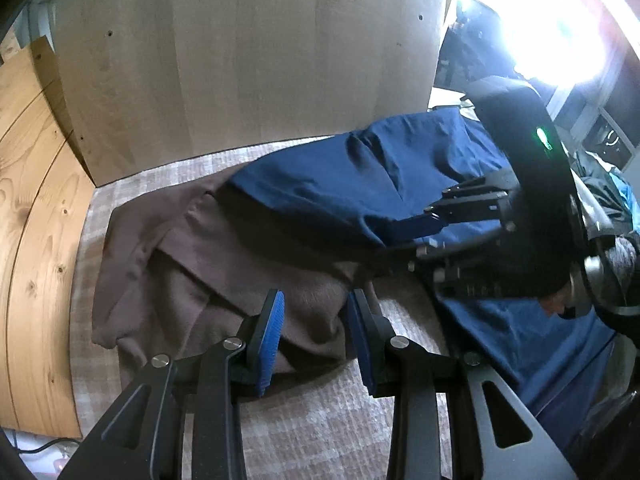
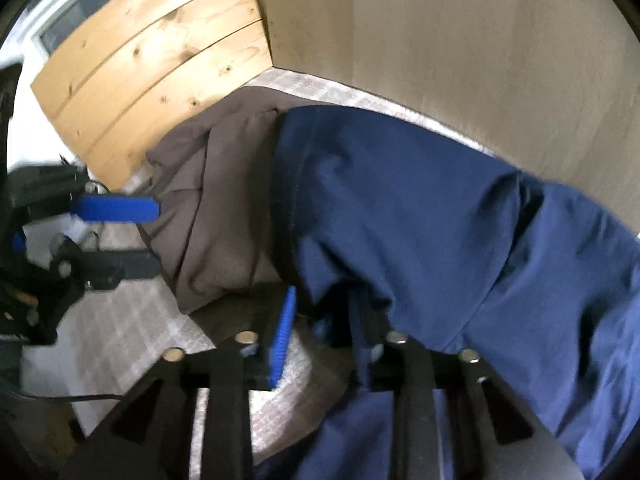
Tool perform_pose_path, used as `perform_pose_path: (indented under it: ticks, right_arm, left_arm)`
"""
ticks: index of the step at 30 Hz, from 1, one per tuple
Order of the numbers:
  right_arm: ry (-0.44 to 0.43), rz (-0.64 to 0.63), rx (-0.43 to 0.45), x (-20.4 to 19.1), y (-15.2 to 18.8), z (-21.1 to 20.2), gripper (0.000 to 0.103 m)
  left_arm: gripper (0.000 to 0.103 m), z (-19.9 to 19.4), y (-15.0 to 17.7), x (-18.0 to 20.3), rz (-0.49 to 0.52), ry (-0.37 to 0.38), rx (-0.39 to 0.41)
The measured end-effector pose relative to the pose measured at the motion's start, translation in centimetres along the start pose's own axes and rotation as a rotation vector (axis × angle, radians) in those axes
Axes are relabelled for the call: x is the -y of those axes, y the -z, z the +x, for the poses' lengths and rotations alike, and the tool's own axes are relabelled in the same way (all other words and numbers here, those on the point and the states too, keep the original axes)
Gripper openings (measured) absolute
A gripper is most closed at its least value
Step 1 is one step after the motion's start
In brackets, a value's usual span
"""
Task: Fold clothes
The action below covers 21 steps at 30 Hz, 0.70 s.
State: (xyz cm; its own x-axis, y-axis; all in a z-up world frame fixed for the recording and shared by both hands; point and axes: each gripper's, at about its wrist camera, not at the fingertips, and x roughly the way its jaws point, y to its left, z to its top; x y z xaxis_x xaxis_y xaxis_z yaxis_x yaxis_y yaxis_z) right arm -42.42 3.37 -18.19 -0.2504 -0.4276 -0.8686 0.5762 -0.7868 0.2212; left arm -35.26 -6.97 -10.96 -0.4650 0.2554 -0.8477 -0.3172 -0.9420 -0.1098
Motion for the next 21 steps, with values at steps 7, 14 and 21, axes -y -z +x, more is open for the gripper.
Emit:
perform_pose_path:
  ticks: [7, 14, 21]
  right_arm:
    - [-0.236, 0.207, 0.045, 4.6, -0.3, -3.0, 0.003]
    - [-0.594, 0.309, 0.023, 3.9, -1.3, -3.1, 0.004]
    - [-0.423, 0.253, 0.051, 3.4, 0.0, -6.2, 0.027]
  left_arm:
    - [0.032, 0.0, 0.5, 0.1, 0.003, -0.004, -0.009]
    - [0.033, 0.6, 0.8, 0.3, 0.003, 0.029, -0.026]
    - [0.037, 3.1, -0.1, 2.5, 0.039, 0.097, -0.052]
